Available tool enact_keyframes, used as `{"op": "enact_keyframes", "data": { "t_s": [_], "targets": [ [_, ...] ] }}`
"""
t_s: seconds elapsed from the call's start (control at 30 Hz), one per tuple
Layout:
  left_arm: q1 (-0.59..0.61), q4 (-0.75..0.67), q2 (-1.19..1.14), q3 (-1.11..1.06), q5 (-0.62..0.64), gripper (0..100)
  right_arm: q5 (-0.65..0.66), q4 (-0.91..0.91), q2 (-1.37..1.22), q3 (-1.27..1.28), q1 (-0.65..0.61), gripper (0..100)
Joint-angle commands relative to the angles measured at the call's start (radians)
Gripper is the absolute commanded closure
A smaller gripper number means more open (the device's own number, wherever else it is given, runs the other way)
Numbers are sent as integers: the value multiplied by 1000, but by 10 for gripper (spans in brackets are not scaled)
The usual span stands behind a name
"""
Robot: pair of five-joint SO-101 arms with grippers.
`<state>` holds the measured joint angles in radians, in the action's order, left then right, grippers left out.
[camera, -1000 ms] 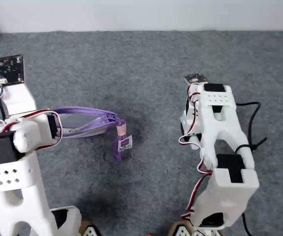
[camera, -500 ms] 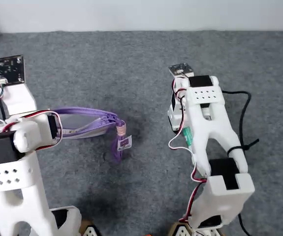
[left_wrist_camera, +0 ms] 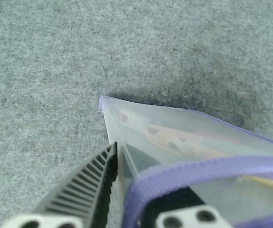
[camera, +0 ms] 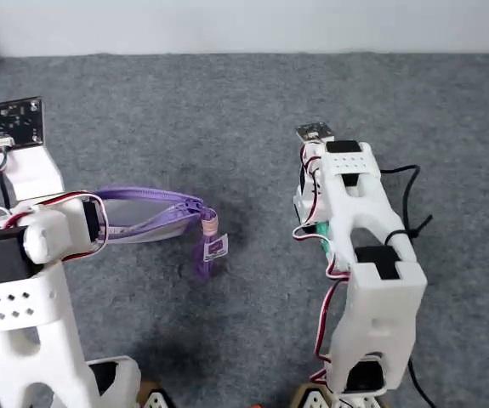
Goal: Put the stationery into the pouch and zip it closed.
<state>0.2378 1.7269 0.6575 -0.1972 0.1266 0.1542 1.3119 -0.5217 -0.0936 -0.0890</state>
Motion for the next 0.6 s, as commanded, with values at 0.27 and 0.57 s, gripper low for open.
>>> {"op": "enact_keyframes", "data": {
  "t_s": [0.27,0.57],
  "targets": [
    [-2,-2,40,7,-3,987,0,397,68,-308,-22,991],
    [-3,-3,40,7,-2,987,-91,483,383,-255,-134,991]
  ]
}}
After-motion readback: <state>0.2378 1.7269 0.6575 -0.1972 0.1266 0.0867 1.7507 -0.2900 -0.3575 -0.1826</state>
